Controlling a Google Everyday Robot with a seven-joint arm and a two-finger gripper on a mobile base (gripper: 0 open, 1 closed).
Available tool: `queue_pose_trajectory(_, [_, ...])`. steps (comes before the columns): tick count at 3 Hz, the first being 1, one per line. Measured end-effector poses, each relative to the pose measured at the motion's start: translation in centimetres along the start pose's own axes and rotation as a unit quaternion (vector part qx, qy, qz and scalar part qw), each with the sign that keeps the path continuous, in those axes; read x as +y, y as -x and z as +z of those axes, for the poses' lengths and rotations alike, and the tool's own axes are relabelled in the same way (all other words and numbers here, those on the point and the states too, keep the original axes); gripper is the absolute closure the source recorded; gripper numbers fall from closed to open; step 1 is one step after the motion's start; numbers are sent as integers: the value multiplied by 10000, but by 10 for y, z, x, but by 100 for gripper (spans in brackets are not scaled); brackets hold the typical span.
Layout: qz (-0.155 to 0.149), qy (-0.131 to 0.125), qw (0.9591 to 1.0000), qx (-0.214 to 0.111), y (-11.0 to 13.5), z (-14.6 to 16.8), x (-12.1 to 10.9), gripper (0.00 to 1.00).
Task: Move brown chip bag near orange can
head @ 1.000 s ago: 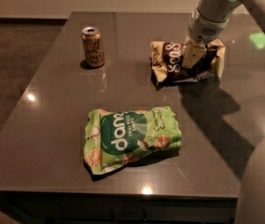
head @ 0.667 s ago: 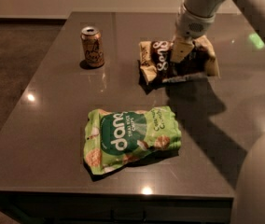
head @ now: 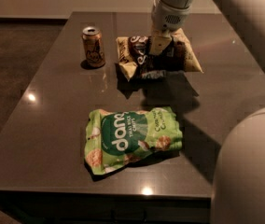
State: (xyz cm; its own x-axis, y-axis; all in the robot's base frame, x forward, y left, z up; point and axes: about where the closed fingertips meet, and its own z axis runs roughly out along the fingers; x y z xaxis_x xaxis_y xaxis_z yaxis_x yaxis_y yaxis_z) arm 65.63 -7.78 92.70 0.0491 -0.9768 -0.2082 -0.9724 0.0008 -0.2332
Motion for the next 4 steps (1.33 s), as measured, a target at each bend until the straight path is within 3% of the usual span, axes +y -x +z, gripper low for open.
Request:
queue_pose_trajectory(1, [-235,115,9996,67,27,10,-5,77])
queue_pose_trajectory(2, [-356,206,9990,153,38,22,-9,47])
queue_pose_trajectory(4, [-359,73,9993,75,43,28,-17,0])
